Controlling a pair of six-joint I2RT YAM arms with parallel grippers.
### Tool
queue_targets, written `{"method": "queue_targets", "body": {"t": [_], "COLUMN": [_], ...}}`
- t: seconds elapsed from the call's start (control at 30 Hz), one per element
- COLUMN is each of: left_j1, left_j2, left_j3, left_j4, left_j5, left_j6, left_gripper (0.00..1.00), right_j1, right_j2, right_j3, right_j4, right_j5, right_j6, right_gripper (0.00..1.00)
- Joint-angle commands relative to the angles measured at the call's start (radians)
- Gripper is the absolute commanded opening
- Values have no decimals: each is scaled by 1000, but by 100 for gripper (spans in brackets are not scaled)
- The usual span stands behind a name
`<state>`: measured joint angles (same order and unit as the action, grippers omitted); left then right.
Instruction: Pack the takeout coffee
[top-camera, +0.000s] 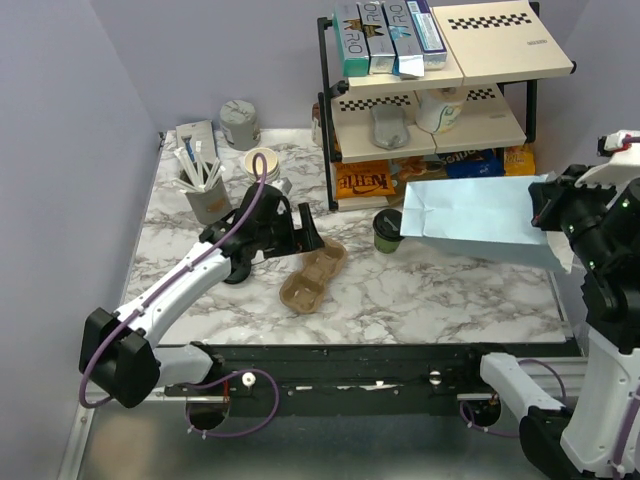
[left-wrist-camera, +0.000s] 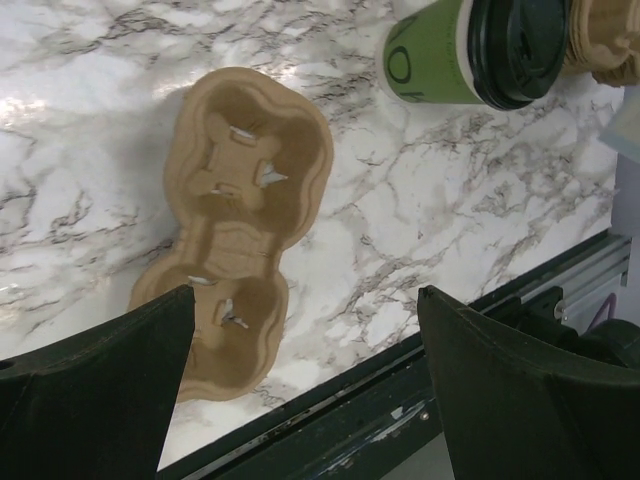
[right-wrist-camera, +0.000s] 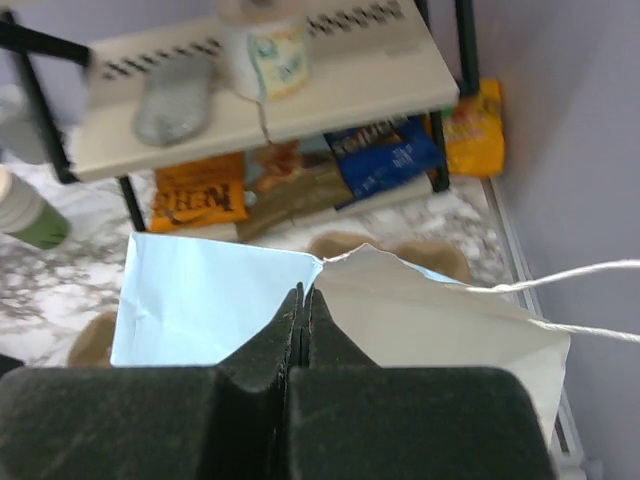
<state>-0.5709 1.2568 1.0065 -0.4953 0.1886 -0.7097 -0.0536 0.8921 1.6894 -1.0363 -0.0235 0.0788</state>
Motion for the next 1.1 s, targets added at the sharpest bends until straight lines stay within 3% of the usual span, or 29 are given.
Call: {"method": "queue_targets", "body": {"t": [0.0,0.3,0.57,0.73,0.93,0.97,1.03,1.07], "left_j1": [48,59,74,72,72,72,72,72], "left_j2": [-46,36,202,372,489,490,481,475], "left_j3": [-46,-108,-62,39,75,72,58,54], "left_j4": [-46,-52,121,136,142,147,159,159], "left_j5": [-29,-103,-81,-78,-34,-22,-11,-12], "left_j6": [13,44,19,44,79,81,79,78], "left_gripper": [99,99,99,96,71,59,46,32], "right_j1": [52,329,625,681,698,698,701,702], "right_j2": [65,192,326,354,353,363,399,412], "right_j3": [123,253,319,360,360,369,398,427], "right_j4": [40,90,145,193,275,277,260,251], "right_j5": [-236,-260,-181,-156,-245,-254,-265,-268], "right_j6": [-68,-146,-208,-195,-175,-175,-174,-177], "right_gripper": [1,1,1,1,1,1,1,1]}}
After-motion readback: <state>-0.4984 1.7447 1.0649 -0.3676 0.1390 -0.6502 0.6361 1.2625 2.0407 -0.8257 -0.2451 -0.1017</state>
